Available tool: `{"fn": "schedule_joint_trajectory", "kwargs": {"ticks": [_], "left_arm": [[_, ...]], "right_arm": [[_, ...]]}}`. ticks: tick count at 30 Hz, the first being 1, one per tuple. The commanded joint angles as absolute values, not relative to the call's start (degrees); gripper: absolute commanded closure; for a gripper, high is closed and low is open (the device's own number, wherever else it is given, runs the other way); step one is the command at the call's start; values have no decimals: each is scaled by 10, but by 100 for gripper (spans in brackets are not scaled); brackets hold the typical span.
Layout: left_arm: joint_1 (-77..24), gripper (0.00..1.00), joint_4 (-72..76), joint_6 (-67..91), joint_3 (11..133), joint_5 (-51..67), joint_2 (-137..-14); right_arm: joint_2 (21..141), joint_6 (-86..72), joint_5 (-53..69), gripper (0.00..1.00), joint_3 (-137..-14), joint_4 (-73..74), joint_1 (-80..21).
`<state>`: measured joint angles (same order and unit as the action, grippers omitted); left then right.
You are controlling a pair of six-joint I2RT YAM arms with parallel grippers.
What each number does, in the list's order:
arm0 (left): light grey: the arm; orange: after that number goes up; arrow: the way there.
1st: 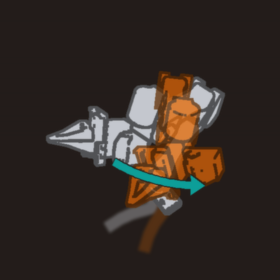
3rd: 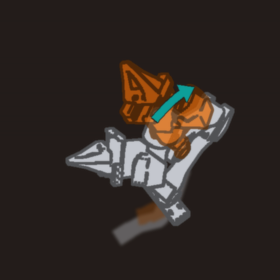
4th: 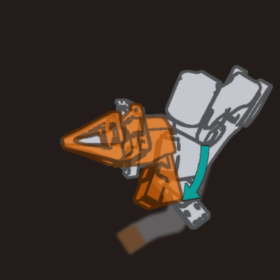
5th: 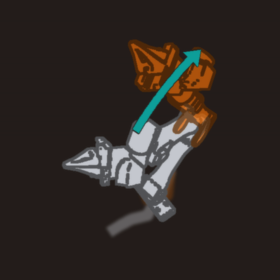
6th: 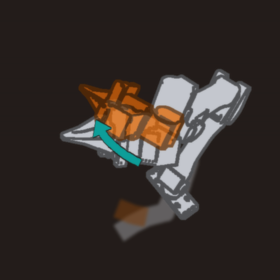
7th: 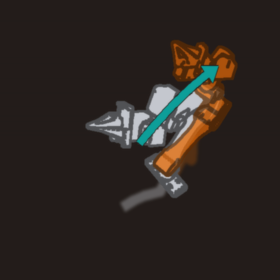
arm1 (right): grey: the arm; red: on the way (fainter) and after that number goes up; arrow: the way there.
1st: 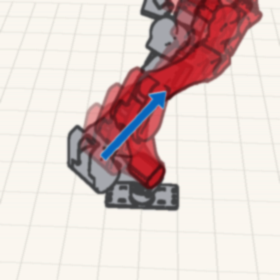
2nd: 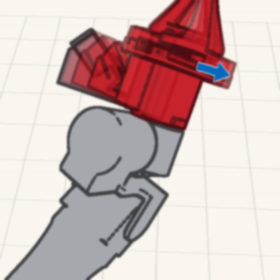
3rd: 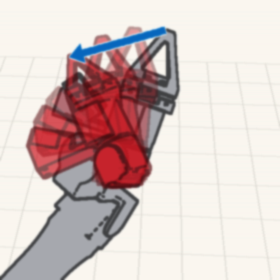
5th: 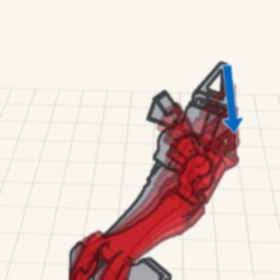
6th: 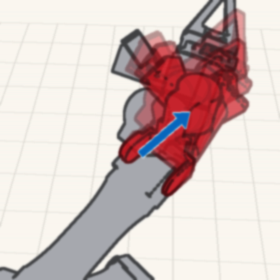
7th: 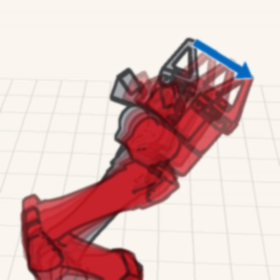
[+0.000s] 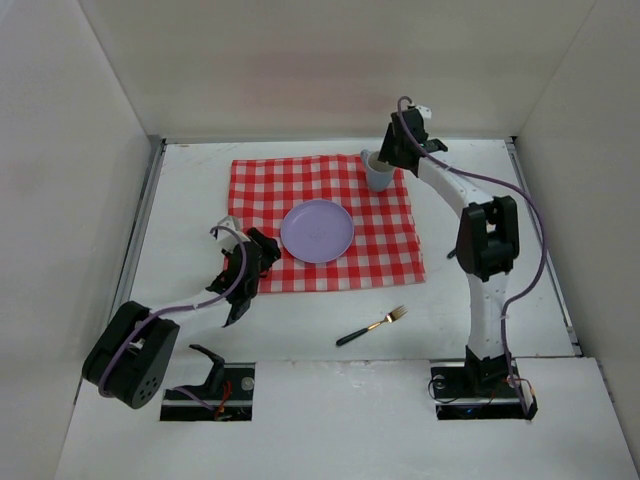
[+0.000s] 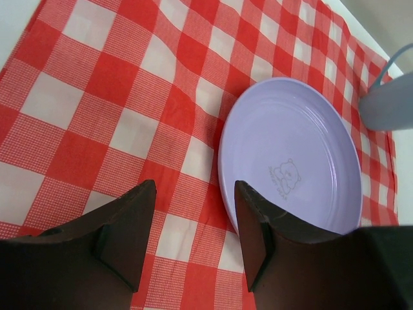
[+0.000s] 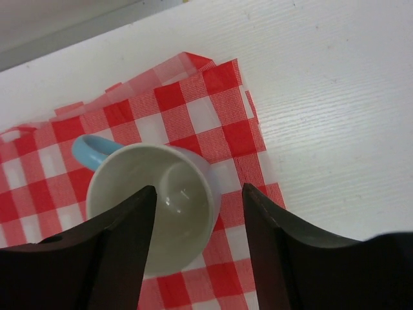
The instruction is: Set the dinner table for one person
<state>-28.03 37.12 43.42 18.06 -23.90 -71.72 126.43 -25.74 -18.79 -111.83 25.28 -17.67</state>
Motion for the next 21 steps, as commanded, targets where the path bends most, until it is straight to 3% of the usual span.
{"fn": "schedule_joint_trajectory", "kwargs": {"ticks": [1,6,9,11,14,16,21], "left_arm": [[-296,50,402,403,208,-229,-696],[-363,49,407,330,242,-197,-690],[-419,49,400,291,265,-152,-703],[-461,50,379,271,276,-109,-709],[-532,51,307,240,290,-75,-715],[-579,48,249,211,302,-72,-722],[-661,39,133,157,358,-78,-766]], "right_arm": [[1165,-257,-173,35,-1098,193,-178],[1058,-262,-161,21,-987,136,-178],[964,-280,-161,22,-860,68,-178],[908,-299,-159,31,-770,11,-178],[824,-339,-145,68,-613,-88,-186],[789,-361,-135,80,-550,-116,-187],[723,-380,-120,81,-466,-119,-213]]}}
